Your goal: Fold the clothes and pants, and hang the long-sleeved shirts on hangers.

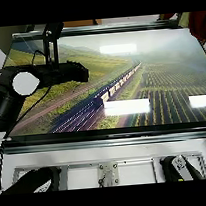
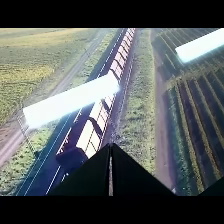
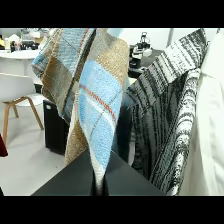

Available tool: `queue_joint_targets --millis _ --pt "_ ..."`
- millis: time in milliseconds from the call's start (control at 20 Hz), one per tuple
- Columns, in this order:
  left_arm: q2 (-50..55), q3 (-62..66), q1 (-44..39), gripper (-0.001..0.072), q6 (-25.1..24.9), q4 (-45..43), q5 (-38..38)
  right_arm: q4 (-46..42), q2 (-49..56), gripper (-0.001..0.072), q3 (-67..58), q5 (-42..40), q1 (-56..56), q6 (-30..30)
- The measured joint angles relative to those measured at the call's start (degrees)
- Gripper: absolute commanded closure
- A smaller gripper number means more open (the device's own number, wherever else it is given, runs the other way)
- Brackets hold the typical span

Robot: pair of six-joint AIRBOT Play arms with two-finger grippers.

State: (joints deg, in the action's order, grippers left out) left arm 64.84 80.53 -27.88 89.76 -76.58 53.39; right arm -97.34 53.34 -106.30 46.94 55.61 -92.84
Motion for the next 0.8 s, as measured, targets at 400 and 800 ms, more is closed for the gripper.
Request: queue_joint_targets --millis 400,800 --pt "0.0 0.0 0.0 0.0693 0.02 0.02 -0.02 -0.39 -1.62 0.0697 -0.31 -0.46 0.09 0.0" --pt "0.0 0.0 0.0 0.0693 0.04 0.04 0.0 -0.39 -4.37 0.0697 -0.31 -0.44 0.09 0.0"
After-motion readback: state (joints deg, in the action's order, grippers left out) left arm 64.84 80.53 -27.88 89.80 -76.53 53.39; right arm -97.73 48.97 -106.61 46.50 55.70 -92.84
